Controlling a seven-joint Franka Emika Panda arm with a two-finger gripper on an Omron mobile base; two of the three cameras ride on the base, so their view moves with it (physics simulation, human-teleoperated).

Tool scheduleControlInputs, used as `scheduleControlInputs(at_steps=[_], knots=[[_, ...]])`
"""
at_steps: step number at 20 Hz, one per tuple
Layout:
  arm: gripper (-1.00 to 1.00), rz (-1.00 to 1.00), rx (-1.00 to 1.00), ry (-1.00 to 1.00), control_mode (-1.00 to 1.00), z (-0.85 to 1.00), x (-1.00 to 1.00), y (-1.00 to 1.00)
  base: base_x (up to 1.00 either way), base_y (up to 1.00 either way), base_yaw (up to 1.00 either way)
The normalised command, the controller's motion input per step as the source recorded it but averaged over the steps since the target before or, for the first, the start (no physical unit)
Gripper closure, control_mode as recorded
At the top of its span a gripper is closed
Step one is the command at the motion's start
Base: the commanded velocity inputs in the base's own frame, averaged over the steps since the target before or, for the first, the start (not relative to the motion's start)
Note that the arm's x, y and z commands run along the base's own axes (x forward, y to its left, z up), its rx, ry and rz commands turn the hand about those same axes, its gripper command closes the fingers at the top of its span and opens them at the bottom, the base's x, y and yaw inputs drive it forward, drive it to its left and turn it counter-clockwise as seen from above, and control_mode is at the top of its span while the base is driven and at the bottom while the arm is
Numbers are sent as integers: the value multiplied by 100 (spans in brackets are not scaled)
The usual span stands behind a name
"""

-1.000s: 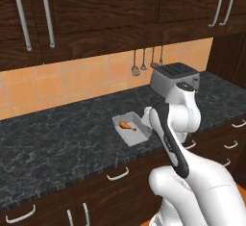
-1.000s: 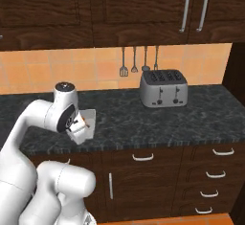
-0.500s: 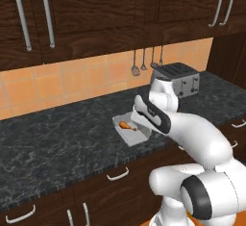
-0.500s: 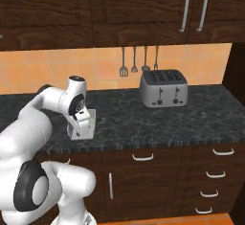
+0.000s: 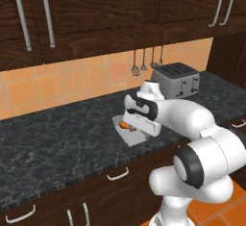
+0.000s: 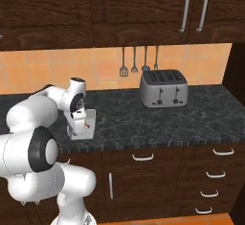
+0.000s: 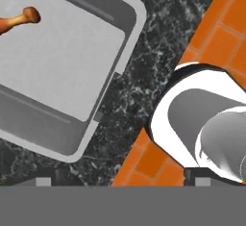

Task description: Take the meat container that has the chicken drumstick and place it on the second highest rack of the freezer. Then take the vegetable container that has the carrot and tomato and place it on the highest rack of the freezer.

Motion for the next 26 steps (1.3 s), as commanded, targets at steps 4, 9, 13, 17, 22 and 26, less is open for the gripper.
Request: scheduleControlInputs(at_steps=[4,9,13,17,22,26], knots=[[-100,-13,0,-6,-100,-22,-10,4,0,0,0],[-100,-11,-2,-6,-100,-25,-5,1,0,0,0],[-100,-11,-4,-5,-100,-24,0,1,0,0,0],[-100,-7,-3,-2,-100,-11,3,0,0,0,0],[-100,-5,0,0,-100,-2,12,0,0,0,0],[-100,-4,0,0,-100,-5,8,0,0,0,0]])
